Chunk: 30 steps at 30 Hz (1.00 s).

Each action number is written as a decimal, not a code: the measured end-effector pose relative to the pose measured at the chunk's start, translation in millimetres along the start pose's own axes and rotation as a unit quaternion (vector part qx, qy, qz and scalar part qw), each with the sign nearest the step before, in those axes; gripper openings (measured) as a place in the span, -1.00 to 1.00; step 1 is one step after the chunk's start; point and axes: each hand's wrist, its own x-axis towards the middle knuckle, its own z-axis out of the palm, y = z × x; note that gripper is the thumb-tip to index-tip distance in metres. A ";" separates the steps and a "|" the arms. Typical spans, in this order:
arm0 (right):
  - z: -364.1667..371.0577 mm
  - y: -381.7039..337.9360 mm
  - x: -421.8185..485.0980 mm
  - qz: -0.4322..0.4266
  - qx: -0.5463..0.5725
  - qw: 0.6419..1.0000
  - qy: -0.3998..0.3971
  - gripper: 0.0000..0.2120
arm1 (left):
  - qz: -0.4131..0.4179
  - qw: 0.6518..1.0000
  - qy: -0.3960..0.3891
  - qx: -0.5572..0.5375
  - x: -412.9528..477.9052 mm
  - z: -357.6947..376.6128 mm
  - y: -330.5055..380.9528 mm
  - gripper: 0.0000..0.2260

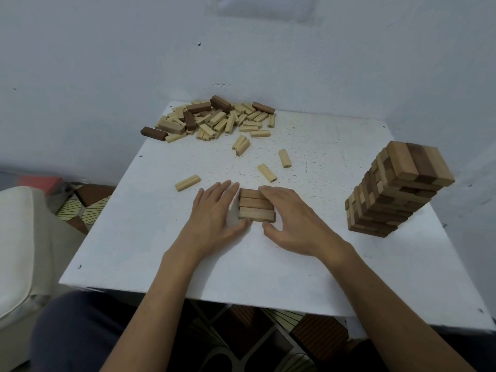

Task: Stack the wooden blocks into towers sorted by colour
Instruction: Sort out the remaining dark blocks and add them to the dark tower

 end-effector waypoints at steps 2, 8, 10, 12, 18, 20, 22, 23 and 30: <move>3.4 2.6 -1.1 -0.008 0.000 0.999 0.031 -0.40 | -0.003 1.000 0.024 -0.006 4.1 -1.3 0.3 -0.36; 10.7 6.2 -10.4 0.040 -0.051 0.993 0.099 -0.34 | -0.016 0.994 0.107 -0.002 7.7 10.3 6.5 -0.59; 13.2 5.1 -13.1 0.055 -0.066 0.990 0.113 -0.33 | 0.000 0.993 0.116 -0.006 7.4 13.5 9.4 -0.68; 15.4 4.1 -15.7 0.063 -0.078 0.988 0.115 -0.33 | 0.013 0.992 0.118 -0.029 6.9 15.4 11.5 -0.73; 8.4 5.5 -18.9 0.043 -0.023 0.993 0.107 -0.44 | 0.021 0.993 0.012 -0.113 -0.2 0.6 4.3 -0.50; 2.9 8.8 -17.1 0.034 0.007 0.995 0.098 -0.44 | 0.034 0.994 -0.036 -0.094 -1.0 -6.4 1.7 -0.40; -3.1 13.5 -14.4 0.031 0.033 0.997 0.064 -0.40 | 0.035 0.995 -0.067 -0.065 0.9 -10.1 1.8 -0.34; -5.8 15.9 -13.0 0.033 0.040 0.998 0.038 -0.37 | 0.037 0.995 -0.074 -0.058 2.4 -11.2 2.1 -0.33; -10.4 19.4 -1.0 0.012 0.077 0.997 -0.029 -0.40 | 0.060 0.989 -0.094 -0.096 18.8 -16.0 9.2 -0.40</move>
